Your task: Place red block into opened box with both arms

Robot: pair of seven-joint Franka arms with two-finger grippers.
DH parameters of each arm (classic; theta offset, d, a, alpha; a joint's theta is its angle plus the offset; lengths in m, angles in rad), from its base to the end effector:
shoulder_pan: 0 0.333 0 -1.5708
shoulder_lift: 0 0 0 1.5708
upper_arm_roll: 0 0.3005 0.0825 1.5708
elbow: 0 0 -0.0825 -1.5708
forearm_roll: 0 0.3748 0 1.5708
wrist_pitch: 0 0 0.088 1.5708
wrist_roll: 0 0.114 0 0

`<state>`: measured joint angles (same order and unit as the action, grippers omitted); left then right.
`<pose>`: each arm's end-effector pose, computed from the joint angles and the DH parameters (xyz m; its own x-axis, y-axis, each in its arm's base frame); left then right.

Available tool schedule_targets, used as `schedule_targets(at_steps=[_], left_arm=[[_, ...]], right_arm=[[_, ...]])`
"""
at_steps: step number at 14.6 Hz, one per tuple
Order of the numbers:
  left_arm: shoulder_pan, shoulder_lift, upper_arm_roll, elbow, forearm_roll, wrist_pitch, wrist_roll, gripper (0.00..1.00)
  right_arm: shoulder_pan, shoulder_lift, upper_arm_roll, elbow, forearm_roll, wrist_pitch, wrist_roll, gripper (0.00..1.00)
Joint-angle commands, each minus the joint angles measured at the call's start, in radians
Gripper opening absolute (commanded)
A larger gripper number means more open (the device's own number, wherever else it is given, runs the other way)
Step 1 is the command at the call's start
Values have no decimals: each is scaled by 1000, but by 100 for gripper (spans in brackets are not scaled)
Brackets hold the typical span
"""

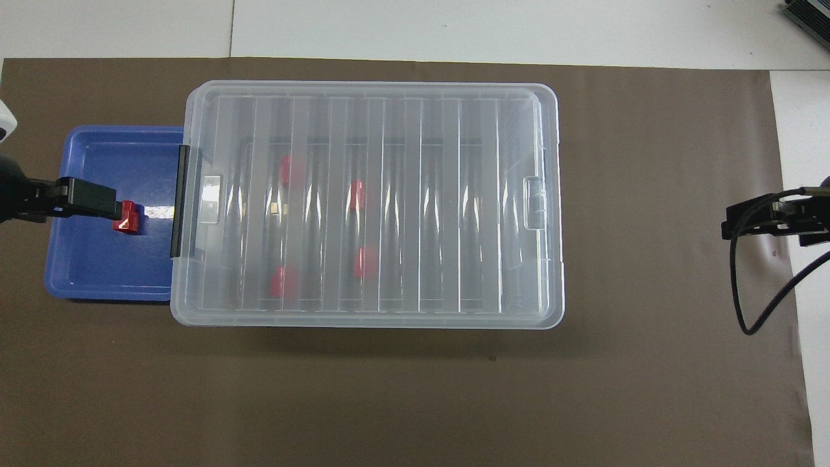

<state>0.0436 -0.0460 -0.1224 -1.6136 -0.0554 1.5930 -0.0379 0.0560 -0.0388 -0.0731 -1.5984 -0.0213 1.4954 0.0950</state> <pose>0.5318 -0.0497 0.6089 0.9989 -0.0397 0.0231 -0.0408 -0.9979 0.0507 0.5250 -0.0123 0.6037 0.9916 -0.1132 -0.0622 -0.1118 -0.9934 0.0245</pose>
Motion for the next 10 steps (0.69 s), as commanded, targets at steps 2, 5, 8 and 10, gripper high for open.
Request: schedule_targets(at_steps=[2, 5, 8, 10], left_arm=[[7, -29, 1, -37, -11, 24, 13, 100], [7, -29, 1, -35, -11, 24, 12, 100], [7, -29, 3, -35, -11, 24, 12, 100], [7, -29, 1, -35, -11, 25, 13, 100]], right_arm=[[-8, -7, 9, -5, -8, 11, -8, 100], [-8, -13, 10, -20, -5, 20, 18, 100], [-4, -15, 15, -46, 3, 84, 34, 100], [40, -9, 15, -87, 11, 161, 38, 100]])
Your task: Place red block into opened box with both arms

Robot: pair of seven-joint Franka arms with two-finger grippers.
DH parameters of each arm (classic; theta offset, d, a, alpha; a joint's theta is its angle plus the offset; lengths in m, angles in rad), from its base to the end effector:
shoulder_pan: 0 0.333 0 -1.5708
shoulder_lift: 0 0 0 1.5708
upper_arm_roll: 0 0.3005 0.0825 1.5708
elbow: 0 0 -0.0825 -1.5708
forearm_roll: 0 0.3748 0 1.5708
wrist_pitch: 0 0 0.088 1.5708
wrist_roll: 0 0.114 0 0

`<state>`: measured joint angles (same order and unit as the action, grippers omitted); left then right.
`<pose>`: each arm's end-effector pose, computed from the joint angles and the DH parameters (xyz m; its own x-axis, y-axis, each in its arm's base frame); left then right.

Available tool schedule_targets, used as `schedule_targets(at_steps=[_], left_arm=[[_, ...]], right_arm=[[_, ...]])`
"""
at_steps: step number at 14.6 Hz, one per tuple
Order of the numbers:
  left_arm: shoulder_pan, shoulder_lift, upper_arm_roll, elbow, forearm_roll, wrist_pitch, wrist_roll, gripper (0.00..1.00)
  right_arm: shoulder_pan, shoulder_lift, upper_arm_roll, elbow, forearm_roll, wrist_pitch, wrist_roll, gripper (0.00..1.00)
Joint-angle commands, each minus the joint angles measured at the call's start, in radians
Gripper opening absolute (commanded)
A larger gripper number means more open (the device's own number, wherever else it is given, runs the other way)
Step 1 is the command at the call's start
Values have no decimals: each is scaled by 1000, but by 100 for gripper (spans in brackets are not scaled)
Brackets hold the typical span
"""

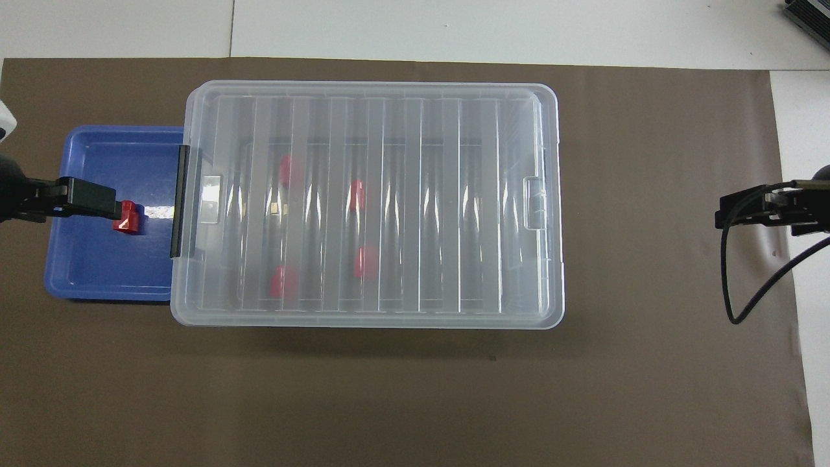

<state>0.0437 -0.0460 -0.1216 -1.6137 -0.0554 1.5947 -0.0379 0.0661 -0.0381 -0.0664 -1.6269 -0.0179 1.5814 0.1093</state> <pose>0.5321 -0.0492 0.6090 0.9989 -0.0387 0.0247 -0.0399 -0.9979 0.0508 0.5344 -0.0028 0.5975 0.9940 -0.1091 -0.0058 -0.1090 -0.9939 0.0161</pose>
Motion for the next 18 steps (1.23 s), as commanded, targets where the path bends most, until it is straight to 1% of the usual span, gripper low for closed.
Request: schedule_targets(at_steps=[1, 3, 5, 7, 12, 18], left_arm=[[7, -29, 2, -35, -11, 24, 12, 100], [7, -29, 2, -35, -11, 24, 12, 100], [7, -29, 2, -35, -11, 24, 12, 100], [7, -29, 4, -35, -11, 24, 12, 100], [7, -29, 4, -35, -11, 24, 12, 100], [8, -29, 7, -35, -11, 25, 12, 100]], right_arm=[[52, -8, 8, -88, 9, 128, 27, 100], [95, 3, 8, -131, 12, 227, 75, 100], [139, 49, 8, -139, 47, 294, 102, 100], [167, 90, 8, -139, 55, 350, 130, 100], [215, 168, 8, -145, 55, 410, 133, 100], [222, 188, 7, -185, 53, 470, 133, 100]])
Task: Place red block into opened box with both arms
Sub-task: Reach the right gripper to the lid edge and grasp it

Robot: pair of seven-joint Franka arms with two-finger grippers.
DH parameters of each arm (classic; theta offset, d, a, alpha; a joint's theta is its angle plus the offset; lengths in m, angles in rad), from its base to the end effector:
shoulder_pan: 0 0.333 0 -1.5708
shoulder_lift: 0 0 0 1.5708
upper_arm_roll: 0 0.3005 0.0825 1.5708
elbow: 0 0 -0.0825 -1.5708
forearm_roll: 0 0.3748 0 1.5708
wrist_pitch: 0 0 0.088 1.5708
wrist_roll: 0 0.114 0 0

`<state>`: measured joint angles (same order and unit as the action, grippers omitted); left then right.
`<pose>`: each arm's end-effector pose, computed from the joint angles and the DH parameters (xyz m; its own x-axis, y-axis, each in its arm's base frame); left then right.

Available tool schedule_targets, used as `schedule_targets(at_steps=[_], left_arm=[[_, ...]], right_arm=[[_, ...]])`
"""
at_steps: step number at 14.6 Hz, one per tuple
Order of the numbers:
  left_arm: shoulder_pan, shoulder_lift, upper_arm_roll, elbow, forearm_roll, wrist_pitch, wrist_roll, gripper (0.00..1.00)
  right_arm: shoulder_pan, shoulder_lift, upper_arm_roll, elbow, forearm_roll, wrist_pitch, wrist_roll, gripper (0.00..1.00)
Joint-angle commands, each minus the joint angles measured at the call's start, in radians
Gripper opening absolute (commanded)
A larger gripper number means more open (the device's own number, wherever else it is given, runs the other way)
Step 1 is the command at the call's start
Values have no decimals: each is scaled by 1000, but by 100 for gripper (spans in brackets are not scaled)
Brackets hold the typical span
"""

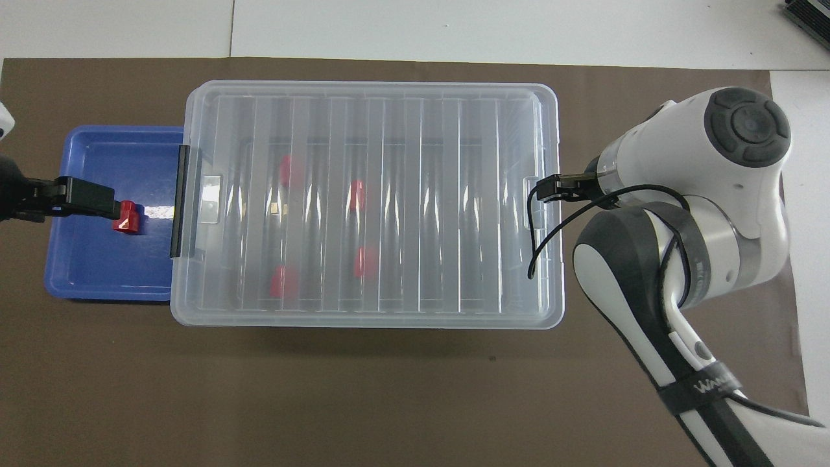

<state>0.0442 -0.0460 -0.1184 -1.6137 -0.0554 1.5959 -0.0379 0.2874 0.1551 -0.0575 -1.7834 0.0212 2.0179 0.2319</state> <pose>0.5324 -0.0472 0.6091 0.9991 -0.0350 0.0259 -0.0362 -0.9980 0.0510 0.5875 0.1404 0.4529 0.9971 -0.0104 0.0749 -0.0083 -0.9995 -0.0289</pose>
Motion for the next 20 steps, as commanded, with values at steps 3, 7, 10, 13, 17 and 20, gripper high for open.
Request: schedule_targets(at_steps=[3, 7, 10, 13, 17, 20], left_arm=[[6, -29, 3, -35, -11, 24, 12, 100], [8, -29, 3, -37, -11, 36, 12, 100], [8, -29, 3, -37, -11, 36, 12, 100], [8, -29, 3, -38, -11, 36, 12, 100], [8, -29, 3, -38, -11, 36, 12, 100], [9, -29, 6, -46, -11, 53, 12, 100]], right_arm=[[1, 7, -1, -30, 13, 48, 14, 100], [2, 21, -2, -30, -6, 48, 14, 100], [1, 21, -2, -27, -32, 39, 21, 100], [-5, 21, -4, -24, -79, 32, 33, 100], [-28, 23, -7, -18, -96, 21, 34, 100], [-36, 24, -7, -16, -132, 16, 32, 100]])
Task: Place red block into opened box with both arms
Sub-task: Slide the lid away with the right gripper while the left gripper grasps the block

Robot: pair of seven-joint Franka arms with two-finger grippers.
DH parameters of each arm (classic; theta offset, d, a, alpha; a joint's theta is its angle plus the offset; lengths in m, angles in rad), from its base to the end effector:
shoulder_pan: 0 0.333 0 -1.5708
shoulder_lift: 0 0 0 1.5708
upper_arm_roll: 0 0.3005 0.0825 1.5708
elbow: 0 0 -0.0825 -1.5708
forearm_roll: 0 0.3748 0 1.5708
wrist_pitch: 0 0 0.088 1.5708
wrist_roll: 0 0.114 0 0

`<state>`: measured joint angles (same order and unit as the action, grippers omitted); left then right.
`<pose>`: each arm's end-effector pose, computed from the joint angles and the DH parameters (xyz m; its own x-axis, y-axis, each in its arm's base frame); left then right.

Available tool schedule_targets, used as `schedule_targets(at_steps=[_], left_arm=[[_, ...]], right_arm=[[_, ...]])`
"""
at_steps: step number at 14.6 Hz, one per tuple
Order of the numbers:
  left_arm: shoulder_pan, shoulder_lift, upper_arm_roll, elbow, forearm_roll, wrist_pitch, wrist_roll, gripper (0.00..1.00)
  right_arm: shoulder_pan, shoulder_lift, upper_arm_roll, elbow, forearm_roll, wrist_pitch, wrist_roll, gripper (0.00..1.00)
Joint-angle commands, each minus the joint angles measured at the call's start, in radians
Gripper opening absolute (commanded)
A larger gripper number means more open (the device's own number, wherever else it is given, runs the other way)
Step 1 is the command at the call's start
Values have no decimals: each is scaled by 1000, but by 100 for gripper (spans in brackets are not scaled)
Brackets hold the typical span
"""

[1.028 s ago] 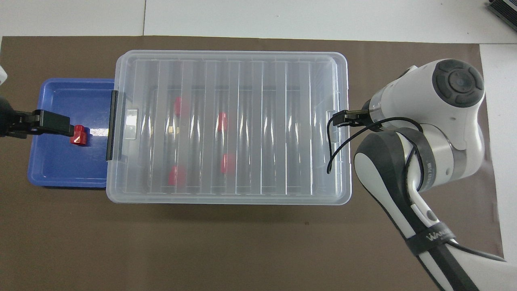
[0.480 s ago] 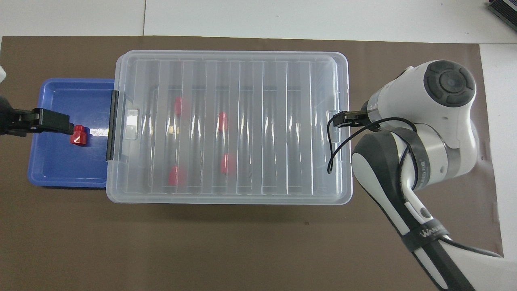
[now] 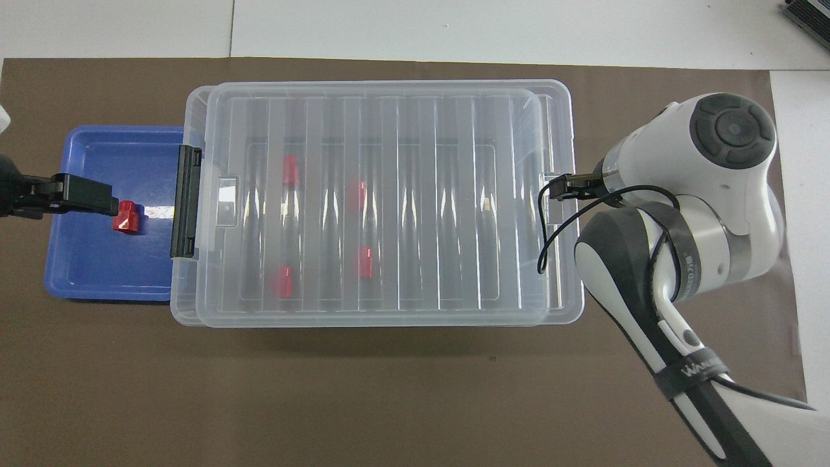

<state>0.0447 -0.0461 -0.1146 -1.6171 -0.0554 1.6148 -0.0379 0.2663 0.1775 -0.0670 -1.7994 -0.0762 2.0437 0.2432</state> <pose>0.5345 -0.0449 0.6093 0.9987 -0.0297 0.0415 -0.0318 -0.9982 0.0517 0.5952 0.1173 0.4345 0.9965 -0.0073 0.0833 -0.0126 -0.9979 0.0635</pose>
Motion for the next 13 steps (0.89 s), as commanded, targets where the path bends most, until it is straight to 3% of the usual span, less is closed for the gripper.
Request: schedule_targets(at_steps=[1, 8, 13], left_arm=[[9, -31, 3, -49, -9, 43, 12, 100], [34, -38, 4, -90, 23, 131, 49, 100], [60, -40, 4, -196, 48, 273, 73, 100]], right_arm=[[-25, 2, 3, 2, -36, -8, 21, 100], [-65, 2, 1, 3, -66, -14, 13, 100], [-90, 0, 1, 3, -97, -20, 7, 100]])
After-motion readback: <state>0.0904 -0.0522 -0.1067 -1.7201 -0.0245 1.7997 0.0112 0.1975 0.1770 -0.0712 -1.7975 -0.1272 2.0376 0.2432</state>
